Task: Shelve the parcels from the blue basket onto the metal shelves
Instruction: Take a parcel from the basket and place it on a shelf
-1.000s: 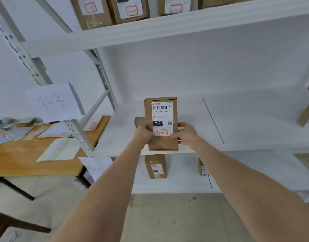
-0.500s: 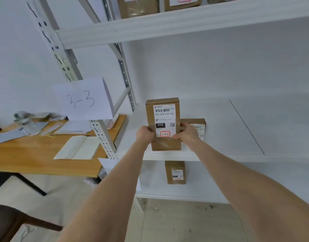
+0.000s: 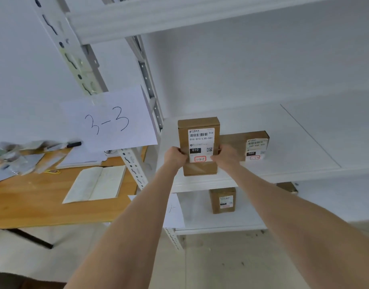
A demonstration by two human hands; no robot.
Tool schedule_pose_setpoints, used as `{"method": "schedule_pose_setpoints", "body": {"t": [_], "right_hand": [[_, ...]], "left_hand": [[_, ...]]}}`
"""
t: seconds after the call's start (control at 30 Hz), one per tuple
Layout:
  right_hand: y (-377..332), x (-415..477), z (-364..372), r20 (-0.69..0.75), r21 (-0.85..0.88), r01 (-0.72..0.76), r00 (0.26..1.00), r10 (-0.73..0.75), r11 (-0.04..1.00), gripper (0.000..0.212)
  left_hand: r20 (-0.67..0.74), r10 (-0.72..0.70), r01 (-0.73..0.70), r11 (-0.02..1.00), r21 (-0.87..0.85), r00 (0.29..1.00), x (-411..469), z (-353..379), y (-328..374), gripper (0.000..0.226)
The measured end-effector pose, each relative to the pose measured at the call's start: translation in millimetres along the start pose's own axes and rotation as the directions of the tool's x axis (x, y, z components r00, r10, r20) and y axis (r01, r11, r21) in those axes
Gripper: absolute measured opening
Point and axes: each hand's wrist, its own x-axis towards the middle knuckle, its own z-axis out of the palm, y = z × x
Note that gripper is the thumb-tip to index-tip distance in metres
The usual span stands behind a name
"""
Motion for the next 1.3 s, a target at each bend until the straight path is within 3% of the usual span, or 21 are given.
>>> {"method": "schedule_pose_setpoints", "body": {"t": [0.27,0.43,0.6,0.9,1.17,1.3], "right_hand": [[11.1,0.1,19.1,-0.038,-0.057,0.032,0.999,-0.035,0.998,0.024],[13.7,3.3,24.3,-0.048,-0.053,0.026,0.998,-0.028,0.998,0.021],[14.0,6.4,29.0,-0.031,-0.062,0.012,0.999,-0.014,0.998,0.021],[17.3,12.7,27.9,-0.007,-0.088,-0.043,0.999,0.042,0.995,0.022],[13.3,12.4,26.0,0.062,-0.086,-0.056,0.996,0.061,0.995,0.034],[10.0,8.5,17.2,0.048,-0.096,-0.056,0.997,0.061,0.994,0.058]], "left_hand": [[0.045,-0.022,0.02,0.998,0.053,0.999,8.6,11.9,-20.0,0.008],[0.076,-0.034,0.028,0.997,0.077,0.997,13.8,15.6,-25.2,0.021],[0.067,-0.059,0.052,0.994,0.097,0.996,17.6,17.7,-26.1,0.012],[0.092,-0.077,0.072,0.996,0.057,0.993,21.8,27.8,-25.9,0.021],[0.126,-0.092,0.085,0.995,0.059,0.988,15.6,24.6,-20.3,0.026],[0.106,-0.059,0.05,0.995,0.085,0.993,6.9,16.6,-14.9,0.036]]}}
